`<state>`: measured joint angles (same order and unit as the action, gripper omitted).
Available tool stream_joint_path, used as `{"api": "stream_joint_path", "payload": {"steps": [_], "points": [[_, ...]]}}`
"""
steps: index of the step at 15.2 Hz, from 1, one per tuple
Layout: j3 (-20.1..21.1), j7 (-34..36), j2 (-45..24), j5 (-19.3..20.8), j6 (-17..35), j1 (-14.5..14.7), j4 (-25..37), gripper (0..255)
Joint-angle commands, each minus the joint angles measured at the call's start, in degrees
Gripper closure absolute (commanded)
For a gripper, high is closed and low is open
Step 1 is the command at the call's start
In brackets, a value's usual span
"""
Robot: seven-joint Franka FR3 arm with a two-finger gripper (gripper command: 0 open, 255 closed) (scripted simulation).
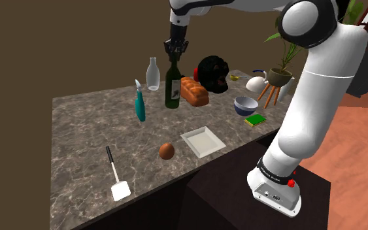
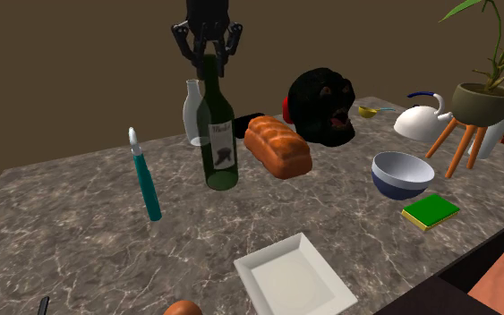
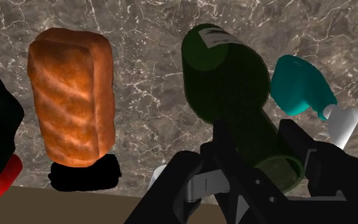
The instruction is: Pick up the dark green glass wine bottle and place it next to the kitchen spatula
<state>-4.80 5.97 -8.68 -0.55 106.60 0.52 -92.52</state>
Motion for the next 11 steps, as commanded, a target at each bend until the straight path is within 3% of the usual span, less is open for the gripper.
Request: {"api": "stream_joint_path", "payload": {"steps": [1, 11], "points": [[0.85, 2.32, 2.63, 0.57, 1.03, 1.32, -3.64, 255], [6.81, 14.91, 12.74, 2.06, 2.95, 7.56, -15.87, 255]]}}
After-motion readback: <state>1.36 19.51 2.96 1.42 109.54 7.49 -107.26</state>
